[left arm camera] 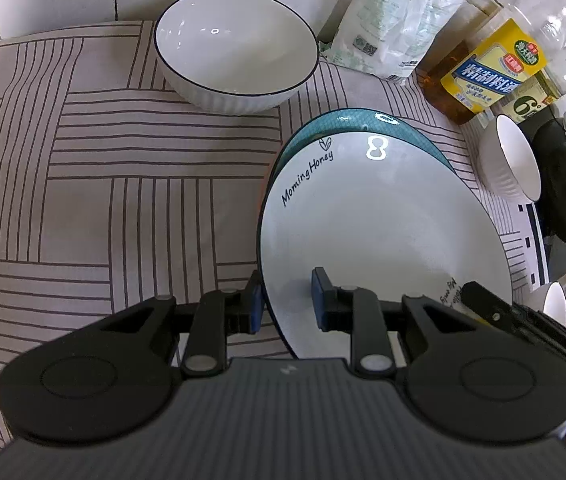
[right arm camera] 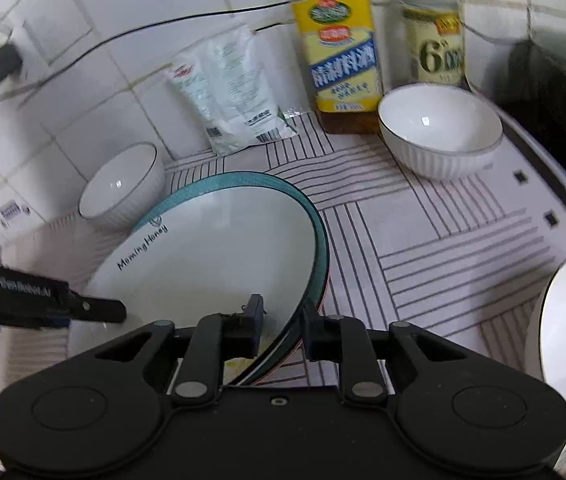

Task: Organize plates and bowls
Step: 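Lower the white plate onto the egg plate stack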

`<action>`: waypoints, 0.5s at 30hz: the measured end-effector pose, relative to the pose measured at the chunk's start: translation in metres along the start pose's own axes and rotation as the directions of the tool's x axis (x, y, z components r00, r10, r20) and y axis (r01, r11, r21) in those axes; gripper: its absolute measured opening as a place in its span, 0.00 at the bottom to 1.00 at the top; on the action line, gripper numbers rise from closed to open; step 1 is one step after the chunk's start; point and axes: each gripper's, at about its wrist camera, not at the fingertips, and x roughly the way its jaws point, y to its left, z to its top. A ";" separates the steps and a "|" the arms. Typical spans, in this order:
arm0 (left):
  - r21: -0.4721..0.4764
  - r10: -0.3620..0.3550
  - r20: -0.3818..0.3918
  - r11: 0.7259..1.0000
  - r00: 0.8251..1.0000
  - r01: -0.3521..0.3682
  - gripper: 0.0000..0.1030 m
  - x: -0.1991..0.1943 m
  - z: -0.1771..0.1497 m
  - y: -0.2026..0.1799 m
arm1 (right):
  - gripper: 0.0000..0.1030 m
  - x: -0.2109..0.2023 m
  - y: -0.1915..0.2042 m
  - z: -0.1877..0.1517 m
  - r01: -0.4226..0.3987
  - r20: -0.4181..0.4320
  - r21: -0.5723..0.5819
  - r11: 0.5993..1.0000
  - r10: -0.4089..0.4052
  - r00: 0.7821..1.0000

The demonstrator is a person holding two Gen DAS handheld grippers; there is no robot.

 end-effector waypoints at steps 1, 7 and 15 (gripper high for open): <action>-0.004 0.001 0.000 1.000 1.000 -0.001 0.22 0.000 0.000 0.000 | 0.27 0.000 0.003 0.000 0.015 0.002 -0.021 1.000 -0.015 1.000; -0.018 0.016 -0.019 1.000 1.000 -0.016 0.22 0.001 0.000 -0.002 | 0.31 0.002 0.013 -0.001 0.086 0.017 -0.093 0.992 -0.085 0.996; -0.007 0.032 -0.038 0.999 0.999 -0.032 0.20 0.001 -0.002 -0.006 | 0.35 0.010 0.016 -0.006 0.136 0.030 -0.102 0.986 -0.133 0.991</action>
